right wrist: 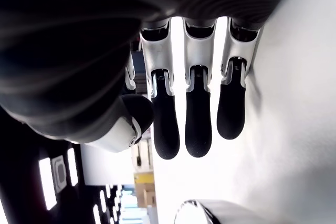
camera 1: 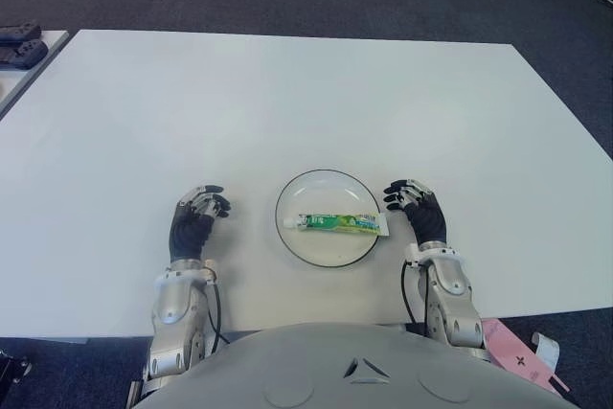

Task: Put the toothpaste on the table into the plate.

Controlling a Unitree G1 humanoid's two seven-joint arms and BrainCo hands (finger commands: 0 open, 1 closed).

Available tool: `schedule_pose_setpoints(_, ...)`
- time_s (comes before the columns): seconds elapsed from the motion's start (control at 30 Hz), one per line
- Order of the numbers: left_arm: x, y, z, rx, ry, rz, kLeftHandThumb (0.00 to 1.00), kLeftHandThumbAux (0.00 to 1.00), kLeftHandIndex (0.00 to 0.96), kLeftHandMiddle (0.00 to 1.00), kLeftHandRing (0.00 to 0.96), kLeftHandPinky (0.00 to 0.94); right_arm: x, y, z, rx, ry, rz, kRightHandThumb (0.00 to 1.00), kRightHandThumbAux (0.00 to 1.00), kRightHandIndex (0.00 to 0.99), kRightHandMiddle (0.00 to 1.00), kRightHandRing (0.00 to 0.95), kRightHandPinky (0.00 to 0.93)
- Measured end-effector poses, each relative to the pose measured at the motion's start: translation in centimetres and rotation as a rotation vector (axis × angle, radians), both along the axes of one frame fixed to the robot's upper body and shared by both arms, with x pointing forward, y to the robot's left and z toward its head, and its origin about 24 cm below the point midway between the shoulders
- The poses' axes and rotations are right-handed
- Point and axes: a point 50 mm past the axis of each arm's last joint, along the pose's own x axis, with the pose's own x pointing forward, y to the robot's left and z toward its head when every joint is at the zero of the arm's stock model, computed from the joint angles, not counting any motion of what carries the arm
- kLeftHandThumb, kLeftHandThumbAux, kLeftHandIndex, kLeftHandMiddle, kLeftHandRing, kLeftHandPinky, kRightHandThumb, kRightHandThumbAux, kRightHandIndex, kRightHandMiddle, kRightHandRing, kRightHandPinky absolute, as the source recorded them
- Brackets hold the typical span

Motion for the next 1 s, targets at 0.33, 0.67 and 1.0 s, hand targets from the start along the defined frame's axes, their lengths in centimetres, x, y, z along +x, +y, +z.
schedule_pose_setpoints(0.33,-0.4,0.1,0.0,0.006,-0.001,-0.001,0.708,0.721,0.434,0.579,0.556,0.525,-0.6,0.2,0.5,-0.044,-0.026,0.056,0.709,0.726,0.428,0.484,0.474,0.464)
schedule_pose_setpoints(0.67,-0.7,0.2,0.0,0.004,-0.006,-0.008,0.709,0.72,0.434,0.591,0.564,0.53,-0.6,0.1,1.0,-0.137,-0.061,0.072,0.707,0.727,0.427,0.482,0.471,0.477)
schedule_pose_setpoints(1.0,-0.8,0.2,0.0,0.007,-0.006,-0.009,0.709,0.72,0.434,0.599,0.571,0.541,-0.6,0.0,1.5,-0.165,-0.099,0.055,0.706,0.725,0.428,0.488,0.479,0.481)
